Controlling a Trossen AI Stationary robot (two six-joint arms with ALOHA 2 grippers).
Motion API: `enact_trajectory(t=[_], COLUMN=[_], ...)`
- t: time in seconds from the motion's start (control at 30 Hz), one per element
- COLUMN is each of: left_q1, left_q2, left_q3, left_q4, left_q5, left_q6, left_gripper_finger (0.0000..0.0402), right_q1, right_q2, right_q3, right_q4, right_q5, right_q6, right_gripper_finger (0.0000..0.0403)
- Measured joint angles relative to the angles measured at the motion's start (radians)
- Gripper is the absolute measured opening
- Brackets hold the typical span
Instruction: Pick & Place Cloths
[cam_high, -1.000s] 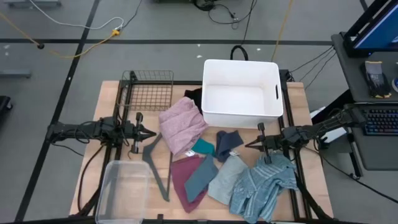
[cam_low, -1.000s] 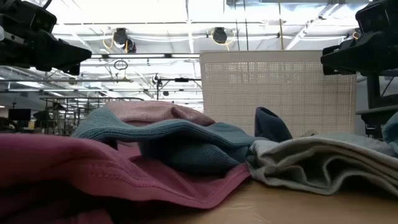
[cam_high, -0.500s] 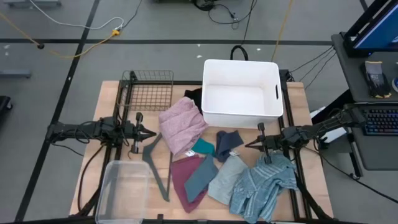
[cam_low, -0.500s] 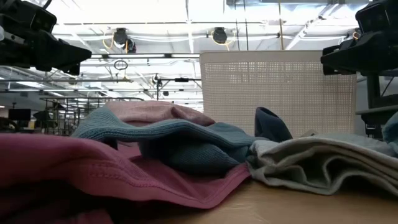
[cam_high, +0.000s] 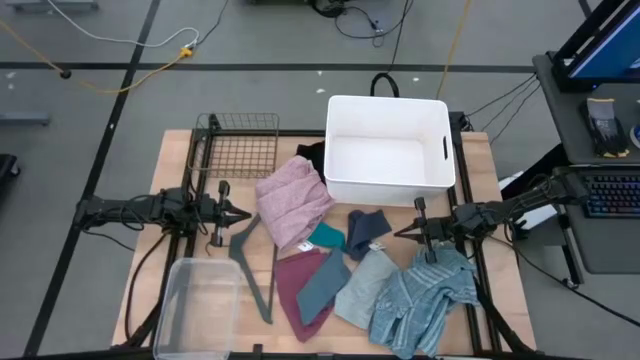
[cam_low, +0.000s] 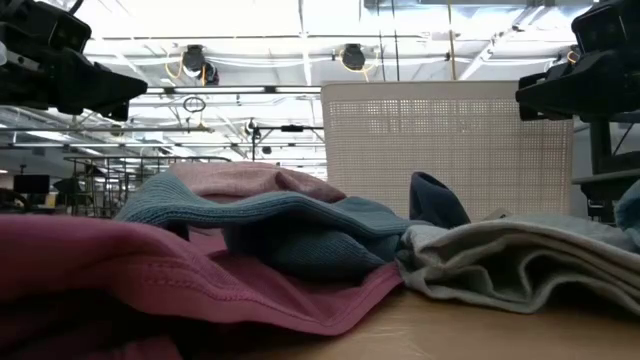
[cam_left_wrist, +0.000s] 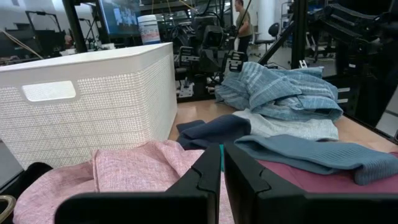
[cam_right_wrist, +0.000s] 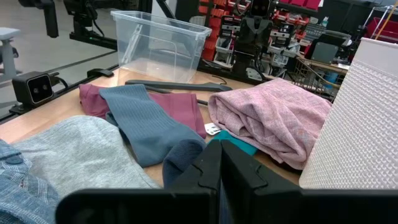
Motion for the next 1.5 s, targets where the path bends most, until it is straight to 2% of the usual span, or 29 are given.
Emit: enact_trajectory(t=[0.67, 1.27, 1.5], left_q1=[0.000, 0.000, 0.000], left_q2=[0.000, 0.000, 0.000], left_q3=[0.000, 0.000, 0.000], left_q4=[0.000, 0.000, 0.000], left_q5=[0.000, 0.000, 0.000], left_q6=[0.000, 0.000, 0.000], left_gripper_finger=[0.0024, 0.0024, 0.0024], right_q1=[0.000, -0.001, -0.001], right_q2=[0.000, 0.000, 0.000], right_q3=[0.000, 0.000, 0.000], right_q4=[0.001, 0.128, 0.128], right_q5=[0.000, 0.000, 0.000], right_q6=[0.000, 0.003, 0.151], right_gripper_finger=[0.0004, 0.0004, 0.0004])
